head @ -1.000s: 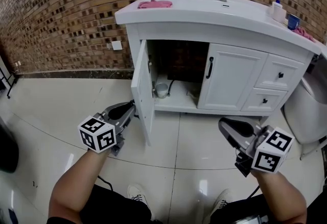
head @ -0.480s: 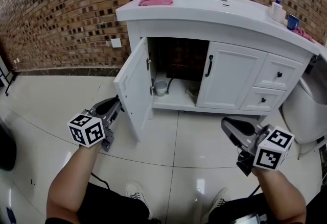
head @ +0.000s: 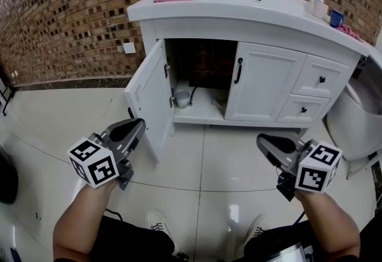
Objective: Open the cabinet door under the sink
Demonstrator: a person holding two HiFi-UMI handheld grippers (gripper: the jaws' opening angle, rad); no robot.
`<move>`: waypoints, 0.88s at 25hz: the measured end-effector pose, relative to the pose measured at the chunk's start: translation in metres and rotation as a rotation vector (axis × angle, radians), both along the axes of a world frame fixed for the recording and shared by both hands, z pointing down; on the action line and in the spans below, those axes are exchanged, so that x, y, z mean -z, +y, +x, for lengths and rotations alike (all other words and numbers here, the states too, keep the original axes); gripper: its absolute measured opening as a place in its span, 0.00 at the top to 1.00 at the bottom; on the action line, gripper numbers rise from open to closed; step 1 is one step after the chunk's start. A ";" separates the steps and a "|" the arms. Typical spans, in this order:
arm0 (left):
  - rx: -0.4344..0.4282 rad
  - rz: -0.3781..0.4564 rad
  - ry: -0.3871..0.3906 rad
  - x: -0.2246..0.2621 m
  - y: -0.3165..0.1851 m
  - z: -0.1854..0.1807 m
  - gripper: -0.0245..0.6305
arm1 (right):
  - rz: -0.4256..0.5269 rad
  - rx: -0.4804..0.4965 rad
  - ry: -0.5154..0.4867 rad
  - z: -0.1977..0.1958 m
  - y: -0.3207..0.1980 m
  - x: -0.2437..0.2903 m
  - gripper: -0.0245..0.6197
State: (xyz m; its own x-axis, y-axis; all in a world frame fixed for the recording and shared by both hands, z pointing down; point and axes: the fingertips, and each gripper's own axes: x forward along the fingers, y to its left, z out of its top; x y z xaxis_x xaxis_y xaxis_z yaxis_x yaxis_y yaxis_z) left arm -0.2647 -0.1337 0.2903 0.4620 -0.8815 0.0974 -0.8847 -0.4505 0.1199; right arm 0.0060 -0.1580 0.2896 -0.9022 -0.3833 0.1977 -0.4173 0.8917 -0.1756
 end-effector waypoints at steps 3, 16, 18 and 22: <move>-0.126 0.026 -0.036 0.010 0.005 0.056 0.95 | -0.003 0.017 0.008 -0.006 0.006 -0.003 0.95; -0.383 0.002 -0.039 -0.003 0.019 0.167 0.95 | -0.054 0.045 0.030 -0.008 0.040 -0.016 0.95; -0.394 -0.003 -0.009 0.000 0.020 0.172 0.95 | -0.036 0.033 0.031 -0.006 0.039 -0.015 0.95; -0.408 0.007 -0.002 0.003 0.020 0.181 0.95 | -0.046 0.016 0.029 -0.005 0.031 -0.019 0.95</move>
